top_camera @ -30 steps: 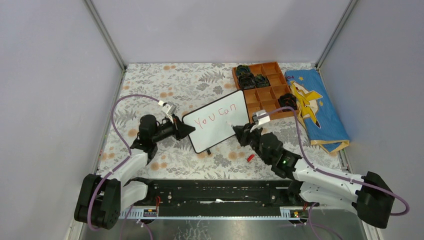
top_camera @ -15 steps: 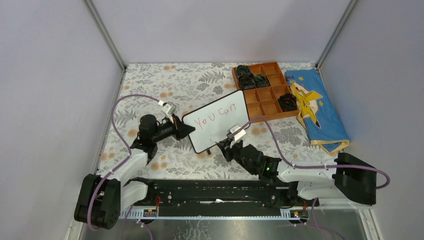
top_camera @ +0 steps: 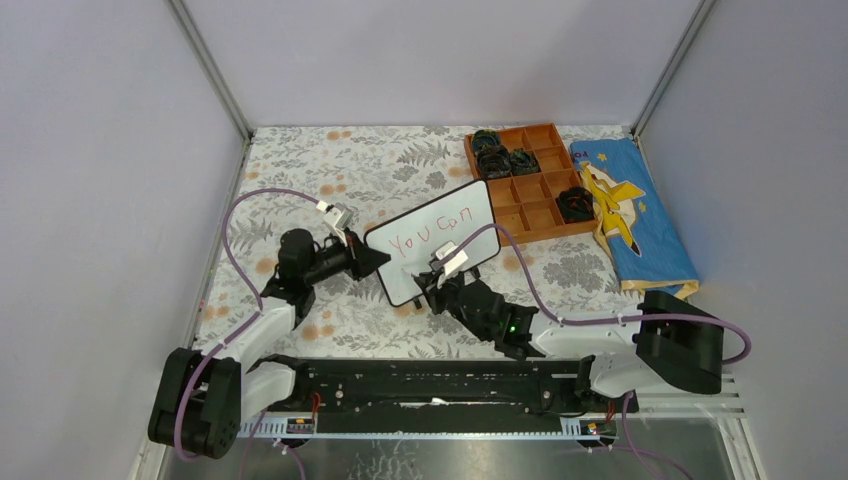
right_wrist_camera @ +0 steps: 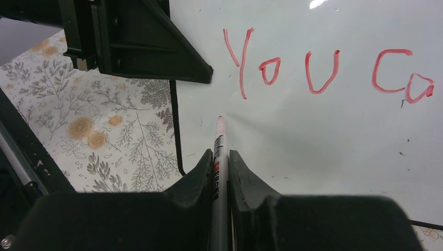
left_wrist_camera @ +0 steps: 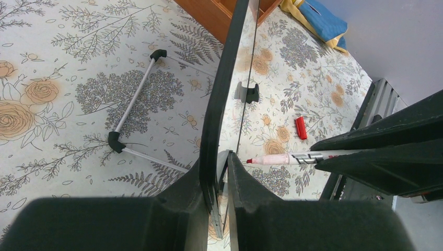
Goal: Write a sentence on the whiteboard
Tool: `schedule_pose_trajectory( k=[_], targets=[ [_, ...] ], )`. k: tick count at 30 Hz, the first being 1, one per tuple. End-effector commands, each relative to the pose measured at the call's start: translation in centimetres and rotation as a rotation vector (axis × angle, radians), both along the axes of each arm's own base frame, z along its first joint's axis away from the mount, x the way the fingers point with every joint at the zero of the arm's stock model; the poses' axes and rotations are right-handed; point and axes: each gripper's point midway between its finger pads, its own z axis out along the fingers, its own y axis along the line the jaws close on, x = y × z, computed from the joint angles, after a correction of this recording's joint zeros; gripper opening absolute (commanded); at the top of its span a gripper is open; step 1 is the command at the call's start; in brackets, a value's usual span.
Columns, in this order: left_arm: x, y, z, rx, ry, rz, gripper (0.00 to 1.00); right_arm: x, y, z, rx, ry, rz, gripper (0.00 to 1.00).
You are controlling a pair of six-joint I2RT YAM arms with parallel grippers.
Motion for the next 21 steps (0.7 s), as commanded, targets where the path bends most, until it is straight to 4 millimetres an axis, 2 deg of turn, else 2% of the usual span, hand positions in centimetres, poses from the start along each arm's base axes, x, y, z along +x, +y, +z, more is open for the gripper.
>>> schedule_pose_trajectory(
  k=[1, 21],
  targets=[
    [0.7, 1.4, -2.3, 0.109, 0.005, 0.062, 0.13, 0.6, 1.2, 2.2, 0.053, -0.041, -0.016, 0.0],
    [0.8, 1.4, -2.3, 0.112, 0.006, 0.064, 0.13, 0.9, 0.7, -0.4, 0.007, 0.005, -0.058, 0.0]
  ],
)
